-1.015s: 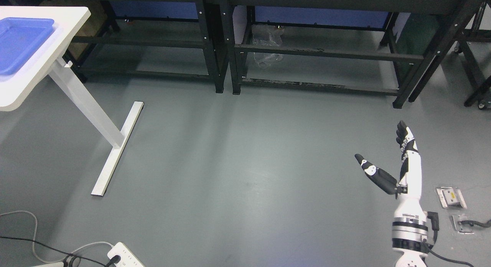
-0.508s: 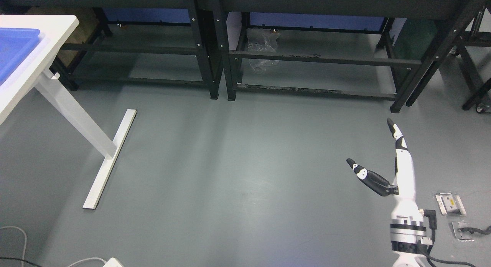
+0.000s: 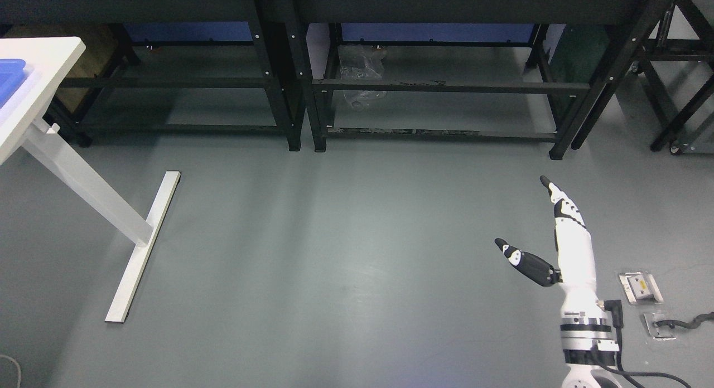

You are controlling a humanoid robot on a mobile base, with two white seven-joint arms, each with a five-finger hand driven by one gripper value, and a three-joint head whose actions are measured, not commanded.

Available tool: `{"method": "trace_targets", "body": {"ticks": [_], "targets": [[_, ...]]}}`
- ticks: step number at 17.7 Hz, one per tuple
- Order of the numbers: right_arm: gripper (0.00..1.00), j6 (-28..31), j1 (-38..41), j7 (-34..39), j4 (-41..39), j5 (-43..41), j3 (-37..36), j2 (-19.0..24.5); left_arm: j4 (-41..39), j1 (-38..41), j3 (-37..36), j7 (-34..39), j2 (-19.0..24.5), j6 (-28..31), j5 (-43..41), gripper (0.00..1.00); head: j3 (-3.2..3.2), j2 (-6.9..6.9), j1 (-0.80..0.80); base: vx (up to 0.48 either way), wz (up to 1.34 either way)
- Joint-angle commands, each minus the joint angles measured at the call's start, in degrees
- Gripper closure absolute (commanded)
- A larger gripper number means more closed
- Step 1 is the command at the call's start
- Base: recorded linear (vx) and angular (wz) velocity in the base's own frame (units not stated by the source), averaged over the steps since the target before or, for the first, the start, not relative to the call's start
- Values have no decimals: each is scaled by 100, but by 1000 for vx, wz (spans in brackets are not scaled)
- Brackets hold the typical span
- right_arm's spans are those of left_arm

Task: Pick pink block from left shelf to tray
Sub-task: 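Approach the shelf and bring the right hand toward the green tray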

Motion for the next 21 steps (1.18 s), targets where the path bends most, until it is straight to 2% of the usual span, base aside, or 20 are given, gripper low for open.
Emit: {"method": "trace_targets", "body": {"ticks": [1, 11, 21], "targets": [[4, 183, -101, -7, -5, 1157, 98, -100, 0, 53, 0, 3, 100, 2, -9, 0, 0, 0, 0, 6, -31], [4, 184, -111, -7, -5, 1157, 89, -100, 0, 53, 0, 3, 100, 2, -9, 0, 0, 0, 0, 20, -47], [4, 175, -128, -7, 12, 1157, 89, -100, 0, 53, 0, 3, 100, 2, -9, 0, 0, 0, 0, 158, -57]]}}
